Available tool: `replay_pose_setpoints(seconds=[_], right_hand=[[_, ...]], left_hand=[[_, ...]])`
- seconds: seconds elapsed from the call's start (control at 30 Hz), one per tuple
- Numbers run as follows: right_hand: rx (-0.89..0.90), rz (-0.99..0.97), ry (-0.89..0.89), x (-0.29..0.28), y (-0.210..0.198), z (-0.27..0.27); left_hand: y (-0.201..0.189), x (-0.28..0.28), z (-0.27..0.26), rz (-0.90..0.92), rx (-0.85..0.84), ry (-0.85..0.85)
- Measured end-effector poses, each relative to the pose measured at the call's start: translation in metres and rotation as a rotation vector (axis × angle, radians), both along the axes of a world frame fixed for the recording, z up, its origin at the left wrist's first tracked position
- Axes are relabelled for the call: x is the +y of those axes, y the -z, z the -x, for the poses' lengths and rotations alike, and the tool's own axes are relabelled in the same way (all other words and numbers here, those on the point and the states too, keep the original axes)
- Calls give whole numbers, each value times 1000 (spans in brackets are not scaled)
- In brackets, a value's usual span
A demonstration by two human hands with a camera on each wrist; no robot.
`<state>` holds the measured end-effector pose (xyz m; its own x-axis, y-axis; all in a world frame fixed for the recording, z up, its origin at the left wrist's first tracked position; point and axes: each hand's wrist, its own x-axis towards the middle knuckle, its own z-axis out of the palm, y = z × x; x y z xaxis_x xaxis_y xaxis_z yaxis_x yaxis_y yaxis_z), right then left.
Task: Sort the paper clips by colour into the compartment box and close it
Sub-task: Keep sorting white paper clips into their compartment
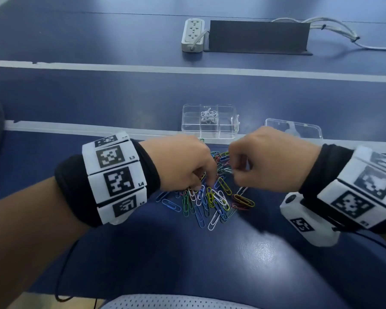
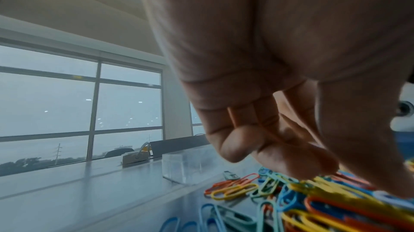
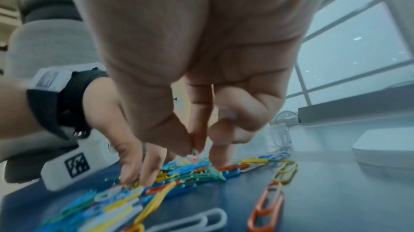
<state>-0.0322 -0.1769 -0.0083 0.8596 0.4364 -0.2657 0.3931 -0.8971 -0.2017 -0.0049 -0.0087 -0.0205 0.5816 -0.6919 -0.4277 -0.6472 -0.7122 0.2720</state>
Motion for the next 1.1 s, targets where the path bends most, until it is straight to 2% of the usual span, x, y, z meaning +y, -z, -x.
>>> replay_pose_setpoints(seconds=[0.13,0.3,0.47,0.53,0.67,0.8,0.97,1.1], right_hand=[[25,-108,105,-3,-4,4],[206,-240,124,1,3,8],[332,-319,276,4,6,6],[309,-301,287,5,6,5],[161,-145,177,11,5,8],[128,-4,93,21,11,9],[151,-13,92,19,13,7],[287,-104,182,9,7,1]], left_hand=[[7,-2,2,-23,-13,27],[9,0,2,-4,-47,26],[4,7,4,74,-55,19],[1,9,4,89,-46,4],[1,13,2,101,-66,-53],[3,13,-1,107,-97,-89],[4,14,4,55,-60,-66],[8,11,6,-7,-46,-8]])
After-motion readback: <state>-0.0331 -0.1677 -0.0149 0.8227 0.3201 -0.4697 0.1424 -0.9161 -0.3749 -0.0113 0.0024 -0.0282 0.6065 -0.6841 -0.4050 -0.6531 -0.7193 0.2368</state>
